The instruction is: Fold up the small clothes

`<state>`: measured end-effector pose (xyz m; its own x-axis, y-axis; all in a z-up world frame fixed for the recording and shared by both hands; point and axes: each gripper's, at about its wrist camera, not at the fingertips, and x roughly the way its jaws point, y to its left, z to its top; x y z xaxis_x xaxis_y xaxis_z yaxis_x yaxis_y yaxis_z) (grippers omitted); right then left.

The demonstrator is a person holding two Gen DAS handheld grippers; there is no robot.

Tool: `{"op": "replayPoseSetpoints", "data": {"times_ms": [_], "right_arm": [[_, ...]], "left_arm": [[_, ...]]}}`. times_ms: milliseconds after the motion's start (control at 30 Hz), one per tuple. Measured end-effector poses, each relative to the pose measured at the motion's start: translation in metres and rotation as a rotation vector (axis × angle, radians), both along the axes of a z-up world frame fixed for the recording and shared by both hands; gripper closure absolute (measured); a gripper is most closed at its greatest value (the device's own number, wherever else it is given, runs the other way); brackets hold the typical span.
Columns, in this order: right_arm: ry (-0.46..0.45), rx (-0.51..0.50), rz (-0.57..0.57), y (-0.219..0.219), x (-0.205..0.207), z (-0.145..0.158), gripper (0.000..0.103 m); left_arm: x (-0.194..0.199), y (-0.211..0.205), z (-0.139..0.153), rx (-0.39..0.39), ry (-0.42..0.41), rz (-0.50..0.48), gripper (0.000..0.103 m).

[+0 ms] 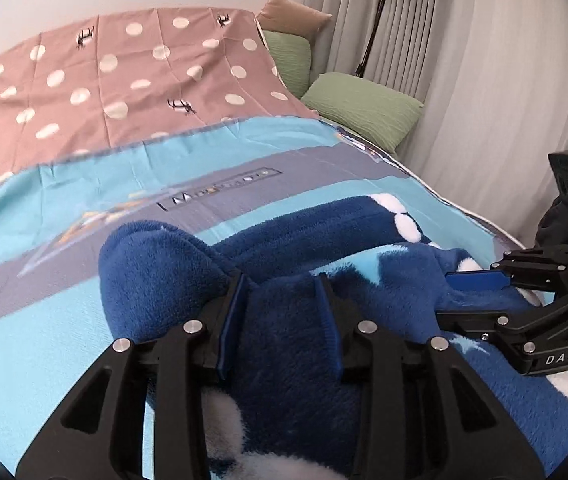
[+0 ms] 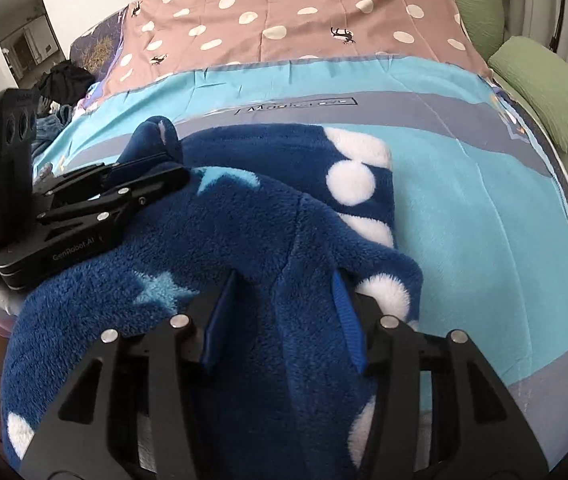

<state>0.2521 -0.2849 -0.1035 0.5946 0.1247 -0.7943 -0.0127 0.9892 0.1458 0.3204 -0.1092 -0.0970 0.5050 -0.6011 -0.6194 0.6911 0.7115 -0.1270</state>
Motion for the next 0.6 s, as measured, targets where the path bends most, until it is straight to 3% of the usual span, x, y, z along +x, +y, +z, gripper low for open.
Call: {"op": "replayPoseSetpoints", "data": {"times_ms": [100, 200, 267, 367, 433, 467, 500, 533, 600], "right_arm": [[-0.047, -0.038, 0.005, 0.003, -0.014, 0.012, 0.053], [-0.08, -0.086, -0.022, 0.008, -0.043, 0.034, 0.053], [-0.122, -0.03, -0.018, 0.006, -0.074, 0.055, 0.053], [-0.197, 0.096, 0.051, 0.007, -0.124, 0.074, 0.051], [-0.167, 0.08, 0.062, 0.015, -0.14, 0.062, 0.047], [-0.102, 0.051, 0.053, 0.02, -0.138, 0.046, 0.047], [-0.038, 0.034, 0.045, 0.023, -0.132, 0.025, 0.047], [-0.054, 0.003, 0.033, 0.027, -0.13, 0.007, 0.046], [-0.084, -0.059, 0.032, 0.035, -0.132, 0.007, 0.046]], "left_arm": [[-0.015, 0.01, 0.02, -0.014, -0.019, 0.011, 0.064], [-0.053, 0.032, 0.051, -0.105, -0.025, -0.043, 0.061], [-0.092, 0.043, 0.068, -0.123, -0.078, -0.108, 0.056], [-0.138, 0.043, 0.065, -0.071, -0.095, -0.194, 0.045], [-0.16, 0.028, 0.035, 0.064, -0.107, -0.215, 0.043], [-0.163, 0.023, 0.022, 0.098, -0.13, -0.208, 0.042], [-0.165, 0.02, 0.013, 0.102, -0.133, -0.207, 0.042], [-0.162, 0.019, 0.01, 0.085, -0.121, -0.193, 0.042], [-0.157, 0.018, 0.012, 0.066, -0.09, -0.169, 0.042]]}}
